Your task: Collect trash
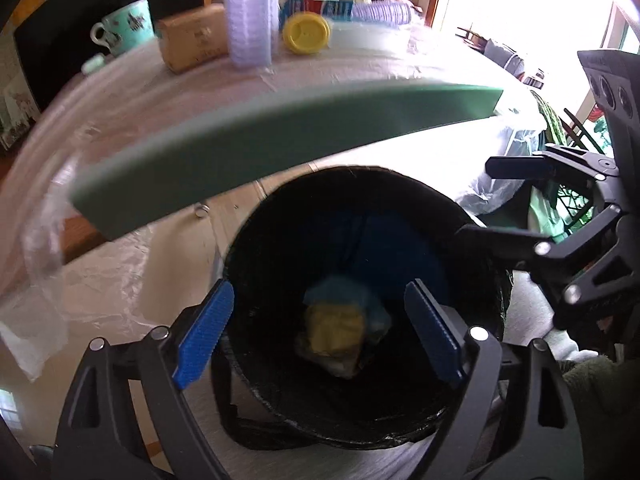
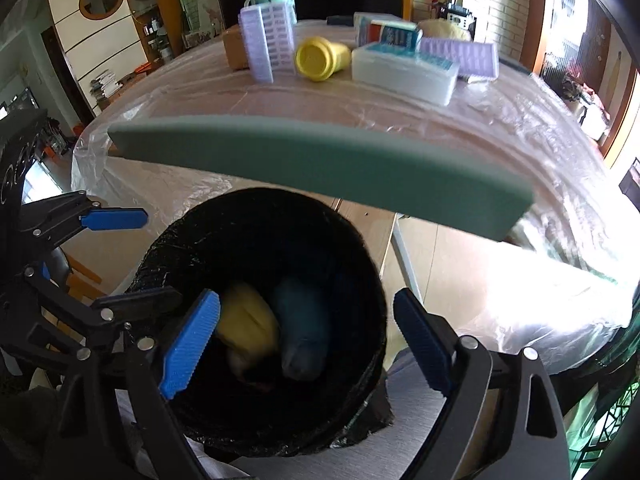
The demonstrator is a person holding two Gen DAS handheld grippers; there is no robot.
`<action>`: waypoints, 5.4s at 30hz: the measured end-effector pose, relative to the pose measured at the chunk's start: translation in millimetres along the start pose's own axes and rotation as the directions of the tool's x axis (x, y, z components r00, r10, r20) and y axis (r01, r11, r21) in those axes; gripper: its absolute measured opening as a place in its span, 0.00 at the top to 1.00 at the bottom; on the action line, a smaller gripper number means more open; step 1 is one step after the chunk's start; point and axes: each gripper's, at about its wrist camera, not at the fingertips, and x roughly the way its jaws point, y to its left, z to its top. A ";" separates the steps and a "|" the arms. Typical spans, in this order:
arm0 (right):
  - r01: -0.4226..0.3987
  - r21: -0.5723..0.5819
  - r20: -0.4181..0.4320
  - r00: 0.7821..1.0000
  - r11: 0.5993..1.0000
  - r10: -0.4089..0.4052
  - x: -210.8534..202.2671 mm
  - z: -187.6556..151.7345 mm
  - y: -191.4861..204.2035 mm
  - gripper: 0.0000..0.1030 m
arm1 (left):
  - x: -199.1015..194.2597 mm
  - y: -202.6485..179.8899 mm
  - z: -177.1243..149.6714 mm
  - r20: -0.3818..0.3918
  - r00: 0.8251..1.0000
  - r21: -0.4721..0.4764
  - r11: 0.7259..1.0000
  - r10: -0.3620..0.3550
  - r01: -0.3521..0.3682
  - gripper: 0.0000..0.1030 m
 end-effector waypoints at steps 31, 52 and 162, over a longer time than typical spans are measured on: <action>0.102 0.235 0.175 0.974 0.967 -0.145 -10.6 128.1 -83.3 0.04 | -41.5 51.7 132.6 0.263 0.965 -0.135 0.990 -0.008 0.045 0.02; 0.038 0.358 0.085 0.994 0.933 -0.073 49.3 146.4 -79.5 0.18 | 14.2 61.3 150.3 0.158 0.982 -0.198 0.971 -0.105 0.136 0.61; 0.001 0.246 0.153 0.987 0.969 -0.040 15.4 105.7 -63.6 0.19 | -8.0 51.7 118.5 0.263 0.964 -0.135 0.988 -0.043 0.081 0.58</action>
